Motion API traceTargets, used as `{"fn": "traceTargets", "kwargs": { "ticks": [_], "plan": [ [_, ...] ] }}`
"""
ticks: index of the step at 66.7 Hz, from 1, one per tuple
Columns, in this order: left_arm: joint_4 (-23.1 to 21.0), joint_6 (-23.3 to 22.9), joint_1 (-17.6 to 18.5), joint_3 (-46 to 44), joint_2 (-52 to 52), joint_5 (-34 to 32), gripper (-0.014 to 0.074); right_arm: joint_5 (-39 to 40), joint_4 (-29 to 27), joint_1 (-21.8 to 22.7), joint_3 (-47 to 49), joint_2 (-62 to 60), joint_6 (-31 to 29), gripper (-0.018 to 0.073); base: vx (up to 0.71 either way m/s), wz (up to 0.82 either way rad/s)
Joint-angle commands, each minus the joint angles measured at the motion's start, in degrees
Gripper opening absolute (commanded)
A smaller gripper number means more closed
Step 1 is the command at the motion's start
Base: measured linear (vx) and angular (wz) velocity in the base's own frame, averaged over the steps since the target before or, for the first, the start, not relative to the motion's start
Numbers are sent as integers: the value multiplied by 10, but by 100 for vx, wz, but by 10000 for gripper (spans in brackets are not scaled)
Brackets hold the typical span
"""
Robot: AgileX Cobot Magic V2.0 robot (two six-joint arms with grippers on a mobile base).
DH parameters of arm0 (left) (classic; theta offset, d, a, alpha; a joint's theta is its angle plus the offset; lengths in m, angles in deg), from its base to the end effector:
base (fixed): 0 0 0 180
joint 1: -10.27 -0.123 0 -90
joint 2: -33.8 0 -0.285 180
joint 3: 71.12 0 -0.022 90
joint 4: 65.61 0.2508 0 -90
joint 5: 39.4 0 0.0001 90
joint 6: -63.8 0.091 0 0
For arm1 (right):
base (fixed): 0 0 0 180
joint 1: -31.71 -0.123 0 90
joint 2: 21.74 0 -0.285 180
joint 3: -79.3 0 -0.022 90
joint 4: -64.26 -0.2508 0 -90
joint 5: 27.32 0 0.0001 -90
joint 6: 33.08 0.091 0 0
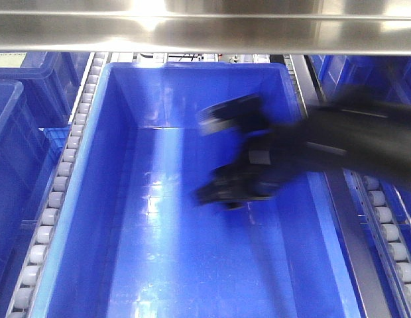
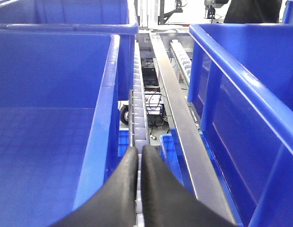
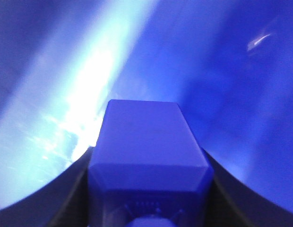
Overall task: Pour parts from conveyor to right shelf
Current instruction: 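Lower the right gripper into the blue bin and open it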
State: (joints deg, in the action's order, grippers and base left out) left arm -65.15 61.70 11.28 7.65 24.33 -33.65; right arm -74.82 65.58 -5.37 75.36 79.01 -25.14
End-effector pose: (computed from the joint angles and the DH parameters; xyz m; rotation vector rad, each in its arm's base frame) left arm 0.0597 -0.0010 0.1932 -0.0097 1.6405 -0.0348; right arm 0.2751 0.2060 0.2802 -0.6879 2.5863 0.2279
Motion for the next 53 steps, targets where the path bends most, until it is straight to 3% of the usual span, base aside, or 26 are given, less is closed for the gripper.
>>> {"fn": "traceTargets", "kwargs": {
  "ticks": [1, 19, 53],
  "plan": [
    [-5, -5, 4, -11, -10, -45, -6, -38, 5, -1, 66, 40, -3, -5, 0, 0],
    [-5, -5, 4, -11, -10, -45, -6, -72, 7, 2, 153, 148, -14, -5, 0, 0],
    [-5, -5, 4, -11, -10, -45, -6, -55, 5, 2, 161, 211, -16, 4, 0, 0]
  ]
}}
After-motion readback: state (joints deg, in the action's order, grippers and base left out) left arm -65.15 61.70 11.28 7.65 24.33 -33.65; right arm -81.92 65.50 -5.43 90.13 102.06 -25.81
